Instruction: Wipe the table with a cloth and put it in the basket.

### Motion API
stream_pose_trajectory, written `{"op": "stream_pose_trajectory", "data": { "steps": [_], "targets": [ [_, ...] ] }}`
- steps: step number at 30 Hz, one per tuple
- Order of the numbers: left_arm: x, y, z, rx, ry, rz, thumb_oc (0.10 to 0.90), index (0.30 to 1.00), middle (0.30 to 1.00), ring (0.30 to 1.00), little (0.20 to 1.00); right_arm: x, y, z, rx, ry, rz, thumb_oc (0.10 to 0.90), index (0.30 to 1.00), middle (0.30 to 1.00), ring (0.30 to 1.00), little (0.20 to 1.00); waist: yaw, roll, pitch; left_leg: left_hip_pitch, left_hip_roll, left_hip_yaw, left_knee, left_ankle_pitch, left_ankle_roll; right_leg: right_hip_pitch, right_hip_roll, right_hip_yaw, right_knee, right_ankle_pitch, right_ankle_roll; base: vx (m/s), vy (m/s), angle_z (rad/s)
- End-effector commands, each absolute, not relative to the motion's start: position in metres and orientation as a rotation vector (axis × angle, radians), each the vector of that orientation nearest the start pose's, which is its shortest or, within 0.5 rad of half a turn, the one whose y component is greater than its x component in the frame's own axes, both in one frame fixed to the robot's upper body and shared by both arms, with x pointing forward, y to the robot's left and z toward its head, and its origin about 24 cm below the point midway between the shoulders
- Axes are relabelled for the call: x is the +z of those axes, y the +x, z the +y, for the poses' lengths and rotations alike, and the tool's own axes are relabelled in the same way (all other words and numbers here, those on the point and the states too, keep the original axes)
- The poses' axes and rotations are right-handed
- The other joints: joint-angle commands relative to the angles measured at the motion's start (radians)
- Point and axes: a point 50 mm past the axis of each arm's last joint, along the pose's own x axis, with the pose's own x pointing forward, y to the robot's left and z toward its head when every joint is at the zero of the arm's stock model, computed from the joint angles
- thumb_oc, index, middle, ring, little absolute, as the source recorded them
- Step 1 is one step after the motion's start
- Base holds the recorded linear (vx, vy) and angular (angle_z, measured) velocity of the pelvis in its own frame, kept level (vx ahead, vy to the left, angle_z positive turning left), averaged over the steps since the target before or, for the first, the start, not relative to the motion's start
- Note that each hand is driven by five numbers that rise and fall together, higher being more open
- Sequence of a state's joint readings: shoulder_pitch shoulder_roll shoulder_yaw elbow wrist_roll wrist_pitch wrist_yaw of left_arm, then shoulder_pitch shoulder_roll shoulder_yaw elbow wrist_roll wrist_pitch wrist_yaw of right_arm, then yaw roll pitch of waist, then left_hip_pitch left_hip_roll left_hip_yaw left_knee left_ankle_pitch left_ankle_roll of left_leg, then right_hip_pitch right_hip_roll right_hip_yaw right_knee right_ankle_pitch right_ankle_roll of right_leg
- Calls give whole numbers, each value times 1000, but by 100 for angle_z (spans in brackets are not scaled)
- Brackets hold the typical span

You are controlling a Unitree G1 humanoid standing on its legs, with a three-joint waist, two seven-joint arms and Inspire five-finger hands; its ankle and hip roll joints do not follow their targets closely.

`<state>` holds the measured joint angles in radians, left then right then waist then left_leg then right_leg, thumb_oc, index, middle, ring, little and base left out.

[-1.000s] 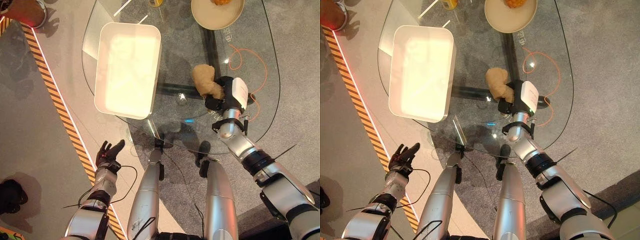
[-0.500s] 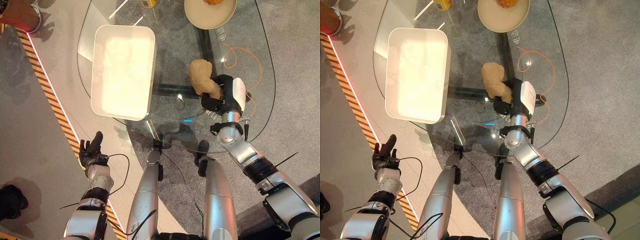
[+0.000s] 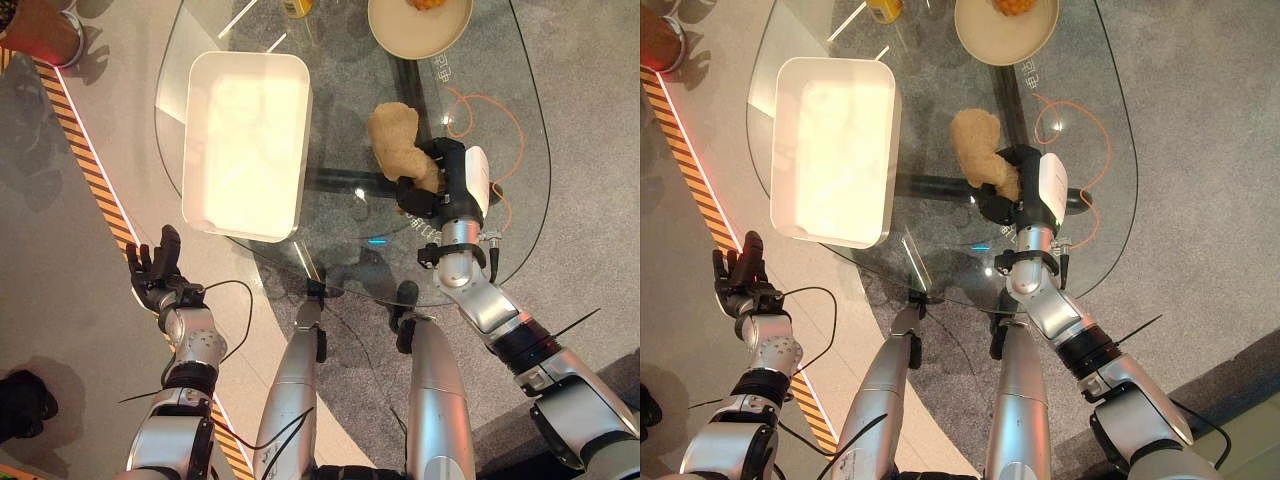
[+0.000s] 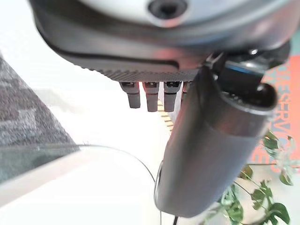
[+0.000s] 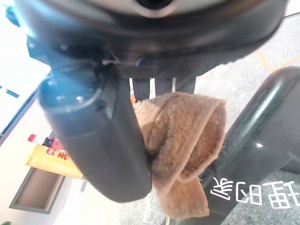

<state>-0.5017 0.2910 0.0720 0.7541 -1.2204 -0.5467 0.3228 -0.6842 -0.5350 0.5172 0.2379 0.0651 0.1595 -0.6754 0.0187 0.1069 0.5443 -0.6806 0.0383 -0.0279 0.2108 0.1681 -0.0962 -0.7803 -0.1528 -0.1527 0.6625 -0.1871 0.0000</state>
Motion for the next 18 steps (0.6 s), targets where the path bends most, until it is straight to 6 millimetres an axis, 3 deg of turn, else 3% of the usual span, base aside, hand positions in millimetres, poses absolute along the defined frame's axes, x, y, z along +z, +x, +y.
{"op": "stream_pose_trajectory", "data": {
  "steps": [1,6,10,18],
  "targets": [
    [81,301,313,861,-825,-465,800,900,900,900,900,234,325,-128,-246,-461,-780,100,300,300,300,200,-17,-8,-24,30,-70,88,131,-158,59,57,63,28,-182,71,6,0,0,0],
    [102,307,304,736,-797,-563,800,900,900,900,900,237,320,-125,-233,-445,-806,100,300,300,300,200,-16,-11,-24,31,-67,87,128,-156,56,64,64,31,-190,78,10,0,0,0],
    [133,316,283,582,-772,-653,800,900,900,900,900,241,316,-120,-220,-434,-835,100,300,300,300,200,-13,-12,-24,27,-66,90,120,-148,56,66,66,31,-203,93,15,-8,-4,0],
    [165,327,246,302,-725,-715,800,900,900,900,900,244,310,-115,-197,-412,-893,100,300,300,300,200,-14,-20,-24,27,-67,90,127,-163,61,72,70,30,-201,91,26,-5,-26,0]
  ]
}}
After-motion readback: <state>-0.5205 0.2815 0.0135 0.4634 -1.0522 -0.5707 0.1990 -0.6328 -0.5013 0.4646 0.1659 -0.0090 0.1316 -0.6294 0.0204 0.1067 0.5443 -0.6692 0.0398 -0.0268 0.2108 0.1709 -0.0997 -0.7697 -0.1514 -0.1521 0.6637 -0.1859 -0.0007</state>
